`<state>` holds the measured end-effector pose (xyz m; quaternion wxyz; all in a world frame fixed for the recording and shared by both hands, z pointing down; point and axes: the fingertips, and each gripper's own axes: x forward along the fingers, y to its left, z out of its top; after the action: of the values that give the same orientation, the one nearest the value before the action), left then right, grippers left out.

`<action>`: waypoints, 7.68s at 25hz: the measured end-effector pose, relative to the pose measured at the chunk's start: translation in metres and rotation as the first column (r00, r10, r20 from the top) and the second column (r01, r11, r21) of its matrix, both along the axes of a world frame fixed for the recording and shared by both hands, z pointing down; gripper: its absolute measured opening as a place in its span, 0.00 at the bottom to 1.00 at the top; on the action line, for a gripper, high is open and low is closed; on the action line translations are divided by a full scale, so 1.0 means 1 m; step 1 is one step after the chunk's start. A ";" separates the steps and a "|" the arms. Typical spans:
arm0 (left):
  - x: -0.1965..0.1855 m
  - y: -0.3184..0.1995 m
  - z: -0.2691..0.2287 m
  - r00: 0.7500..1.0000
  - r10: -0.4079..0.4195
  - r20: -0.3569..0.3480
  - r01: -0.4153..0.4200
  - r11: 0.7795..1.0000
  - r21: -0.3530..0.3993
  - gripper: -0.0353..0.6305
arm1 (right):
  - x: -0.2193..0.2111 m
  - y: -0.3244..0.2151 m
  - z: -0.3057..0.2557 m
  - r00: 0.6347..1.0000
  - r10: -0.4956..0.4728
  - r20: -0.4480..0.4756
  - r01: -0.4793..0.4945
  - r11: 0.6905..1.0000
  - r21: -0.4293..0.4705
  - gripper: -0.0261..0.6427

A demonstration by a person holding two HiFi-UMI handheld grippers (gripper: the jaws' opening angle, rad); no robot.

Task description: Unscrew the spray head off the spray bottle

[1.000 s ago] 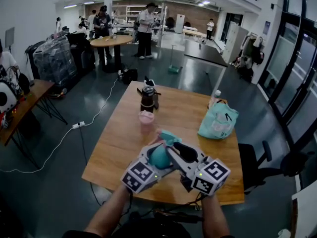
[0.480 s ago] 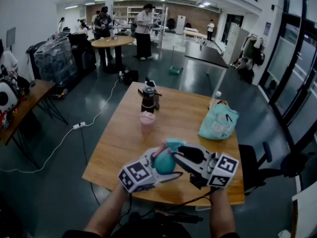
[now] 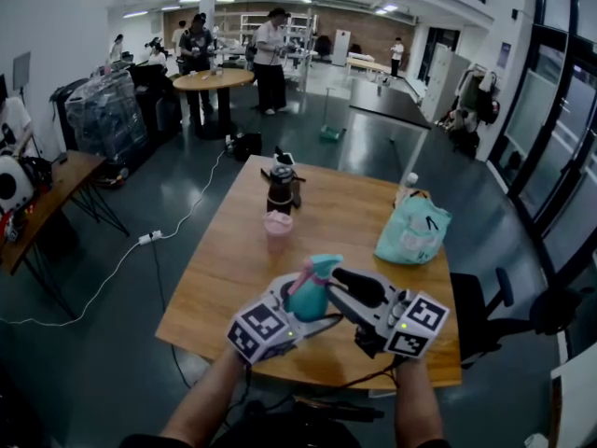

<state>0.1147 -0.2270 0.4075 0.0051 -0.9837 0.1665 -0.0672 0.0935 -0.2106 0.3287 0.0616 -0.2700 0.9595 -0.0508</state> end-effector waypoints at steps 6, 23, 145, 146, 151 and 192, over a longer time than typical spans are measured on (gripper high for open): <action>-0.010 -0.022 0.003 0.990 -0.138 0.019 0.137 0.990 0.010 0.69 | -0.007 -0.017 -0.002 0.981 0.191 0.026 -0.190 0.981 -0.035 0.23; -0.014 -0.015 0.007 0.993 -0.108 0.042 0.108 0.994 0.009 0.69 | -0.021 -0.016 0.007 0.975 0.202 -0.089 -0.206 0.978 -0.030 0.22; -0.005 0.015 -0.007 0.996 0.088 -0.016 -0.088 0.996 0.011 0.69 | -0.019 0.005 -0.005 0.995 -0.009 -0.099 0.014 0.999 0.051 0.23; -0.004 0.019 -0.008 0.993 0.112 -0.019 -0.112 0.994 0.010 0.69 | -0.018 0.008 -0.006 0.995 -0.039 -0.089 0.043 0.998 0.052 0.23; -0.001 0.033 -0.009 0.983 0.182 -0.031 -0.182 0.983 0.005 0.69 | -0.014 0.019 -0.005 0.990 -0.126 -0.055 0.130 0.990 0.064 0.23; -0.004 -0.001 0.008 0.999 -0.044 0.012 0.043 0.999 0.021 0.69 | -0.025 -0.009 0.007 0.975 0.165 -0.146 -0.167 0.986 0.001 0.25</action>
<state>0.1103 -0.2283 0.4152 0.0149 -0.9793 0.1885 -0.0716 0.0686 -0.2194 0.3355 -0.0062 -0.3524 0.9353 -0.0312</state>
